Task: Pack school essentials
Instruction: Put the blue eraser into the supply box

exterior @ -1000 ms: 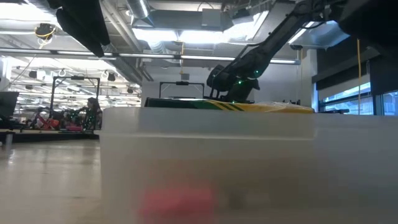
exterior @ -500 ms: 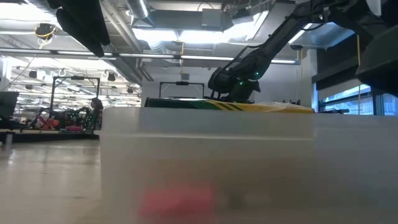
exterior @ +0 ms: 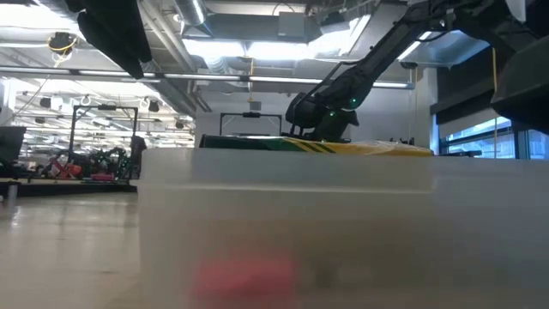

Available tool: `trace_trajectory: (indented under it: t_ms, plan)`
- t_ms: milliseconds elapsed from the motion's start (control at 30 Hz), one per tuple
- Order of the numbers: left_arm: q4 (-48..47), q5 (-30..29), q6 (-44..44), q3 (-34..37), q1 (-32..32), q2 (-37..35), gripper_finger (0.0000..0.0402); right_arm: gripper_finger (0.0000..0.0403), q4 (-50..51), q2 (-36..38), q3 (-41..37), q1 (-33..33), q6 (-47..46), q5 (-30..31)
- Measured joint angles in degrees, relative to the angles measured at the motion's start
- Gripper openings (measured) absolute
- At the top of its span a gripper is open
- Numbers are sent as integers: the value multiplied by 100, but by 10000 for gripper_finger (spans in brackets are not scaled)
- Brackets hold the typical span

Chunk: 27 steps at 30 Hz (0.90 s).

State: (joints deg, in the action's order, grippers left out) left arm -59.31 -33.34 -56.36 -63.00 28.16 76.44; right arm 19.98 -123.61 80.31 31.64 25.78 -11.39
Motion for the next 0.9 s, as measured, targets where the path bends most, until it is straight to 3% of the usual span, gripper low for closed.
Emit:
trace_trajectory:
  t_ms: [367,900]
  plan:
    - [0,-1,0,0,0,0,383,84,-12,-2,0,0,-2,26]
    - [6,-2,0,0,-2,0,383,76,894,87,592,-35,-123,190]
